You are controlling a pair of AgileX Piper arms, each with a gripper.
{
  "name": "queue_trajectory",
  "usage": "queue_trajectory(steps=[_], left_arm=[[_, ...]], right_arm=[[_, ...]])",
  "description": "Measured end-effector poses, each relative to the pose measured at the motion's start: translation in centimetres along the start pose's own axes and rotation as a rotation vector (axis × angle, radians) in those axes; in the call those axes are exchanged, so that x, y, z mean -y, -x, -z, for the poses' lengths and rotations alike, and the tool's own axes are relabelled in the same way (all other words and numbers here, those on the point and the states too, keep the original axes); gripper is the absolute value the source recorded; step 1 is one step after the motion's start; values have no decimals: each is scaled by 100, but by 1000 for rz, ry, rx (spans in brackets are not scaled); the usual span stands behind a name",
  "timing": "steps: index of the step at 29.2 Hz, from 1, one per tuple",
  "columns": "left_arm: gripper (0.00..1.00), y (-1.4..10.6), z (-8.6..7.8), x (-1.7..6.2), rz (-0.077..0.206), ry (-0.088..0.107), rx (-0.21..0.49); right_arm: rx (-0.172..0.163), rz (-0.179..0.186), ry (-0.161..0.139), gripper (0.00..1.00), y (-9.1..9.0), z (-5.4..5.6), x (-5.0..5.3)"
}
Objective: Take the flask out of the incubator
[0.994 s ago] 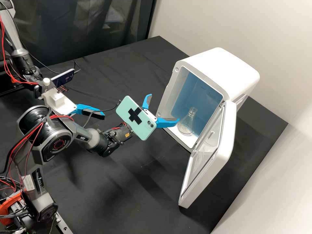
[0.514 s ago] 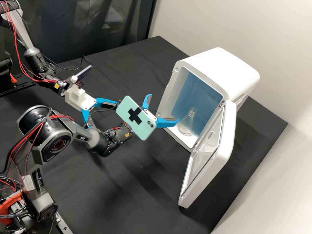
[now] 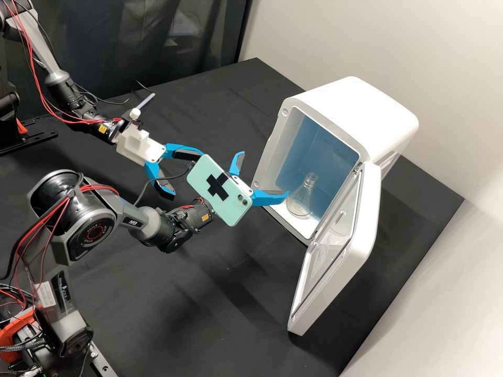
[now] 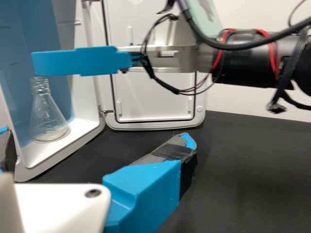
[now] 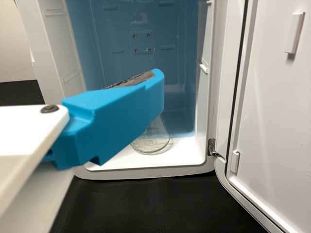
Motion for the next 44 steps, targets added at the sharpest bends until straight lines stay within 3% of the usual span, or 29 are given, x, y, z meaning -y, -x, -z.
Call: queue_trajectory(steps=[17, 20, 23, 29, 33, 44], left_arm=[[100, 5, 55, -8, -2, 6, -16], [100, 5, 60, -9, -3, 19, -18], [100, 5, 60, -9, -3, 19, -18], [100, 5, 60, -9, -3, 21, -18], [100, 5, 60, -9, -3, 24, -18], [100, 5, 65, -10, -2, 22, -17]], right_arm=[[3, 3, -2, 100, -4, -9, 9], [21, 16, -9, 100, -61, -54, 62], [37, 28, -8, 100, -137, -90, 103], [95, 51, 23, 100, -308, -186, 176], [127, 30, 30, 100, -423, -191, 162], [164, -42, 38, 100, -716, -152, 60]])
